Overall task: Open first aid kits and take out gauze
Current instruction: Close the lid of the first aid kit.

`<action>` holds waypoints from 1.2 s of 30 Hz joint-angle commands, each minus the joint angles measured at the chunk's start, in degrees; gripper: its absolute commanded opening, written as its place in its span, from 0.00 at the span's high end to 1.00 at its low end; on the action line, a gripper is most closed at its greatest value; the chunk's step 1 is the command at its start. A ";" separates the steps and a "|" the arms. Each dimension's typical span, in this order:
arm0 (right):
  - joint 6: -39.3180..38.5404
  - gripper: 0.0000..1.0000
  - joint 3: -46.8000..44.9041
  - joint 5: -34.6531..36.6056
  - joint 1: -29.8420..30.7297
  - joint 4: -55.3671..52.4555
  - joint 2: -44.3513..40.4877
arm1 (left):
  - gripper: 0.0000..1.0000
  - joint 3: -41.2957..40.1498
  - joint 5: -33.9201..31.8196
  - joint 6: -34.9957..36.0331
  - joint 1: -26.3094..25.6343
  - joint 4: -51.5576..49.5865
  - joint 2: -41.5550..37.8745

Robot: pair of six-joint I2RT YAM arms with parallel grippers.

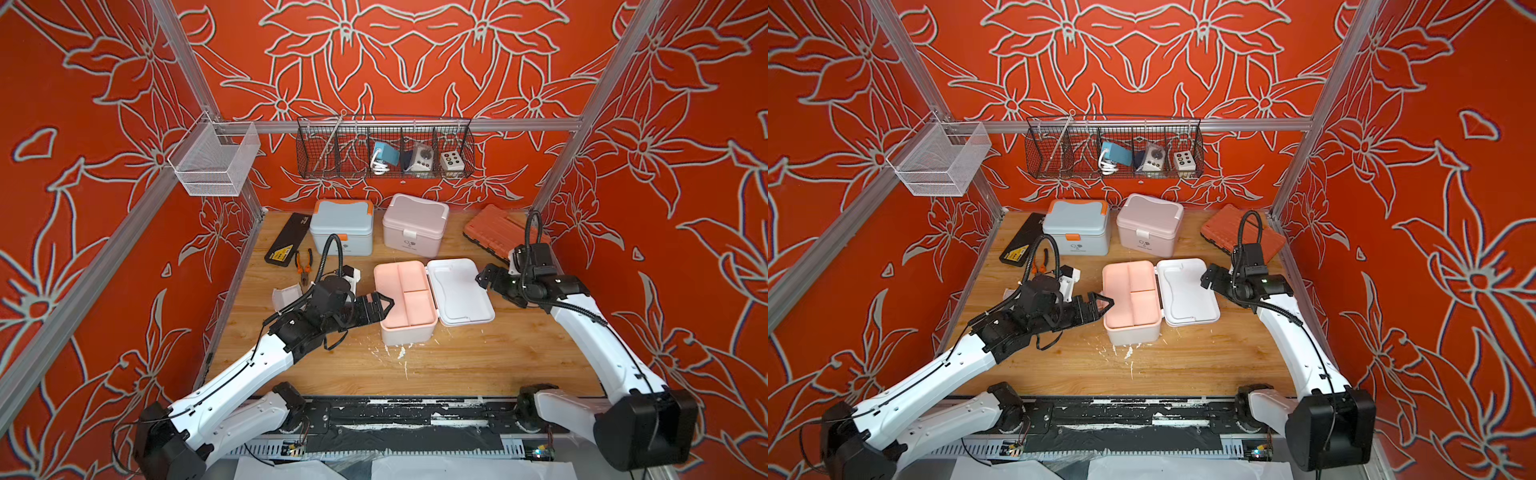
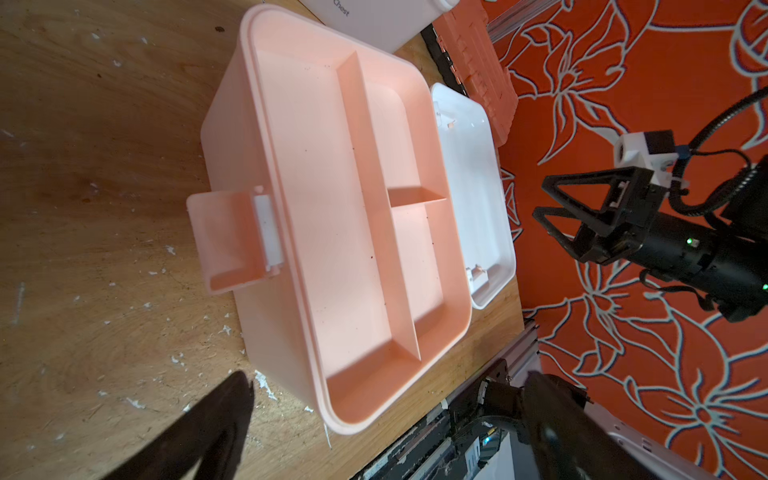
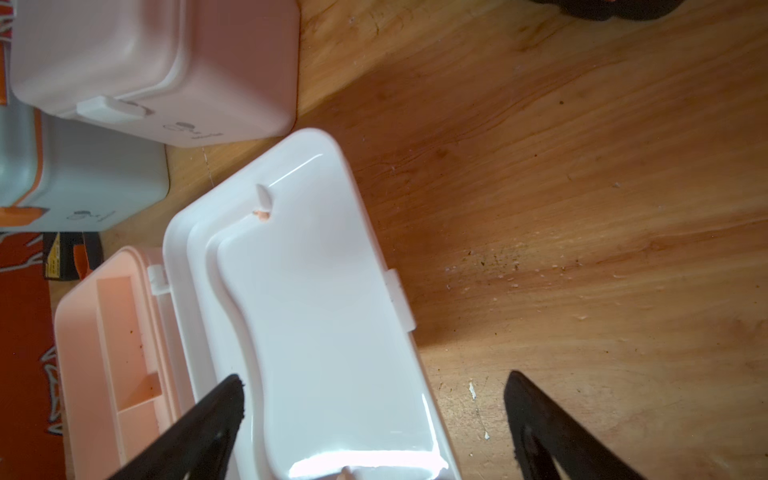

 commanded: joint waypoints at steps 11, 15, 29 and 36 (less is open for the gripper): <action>-1.95 0.04 -7.64 -12.69 -3.51 17.55 0.63 | 0.02 -4.79 -3.26 9.84 4.06 6.79 -6.96; -1.29 0.08 -9.53 -19.79 -3.54 21.77 3.21 | 0.02 -6.22 -2.48 11.19 4.07 9.54 -7.10; -2.20 0.12 -11.77 -31.49 -3.65 22.32 8.47 | 0.02 -10.79 4.56 10.73 4.07 14.46 -6.43; -3.55 0.12 -11.21 -26.71 -3.63 15.40 6.42 | 0.02 -11.89 5.23 10.33 4.07 14.55 -5.84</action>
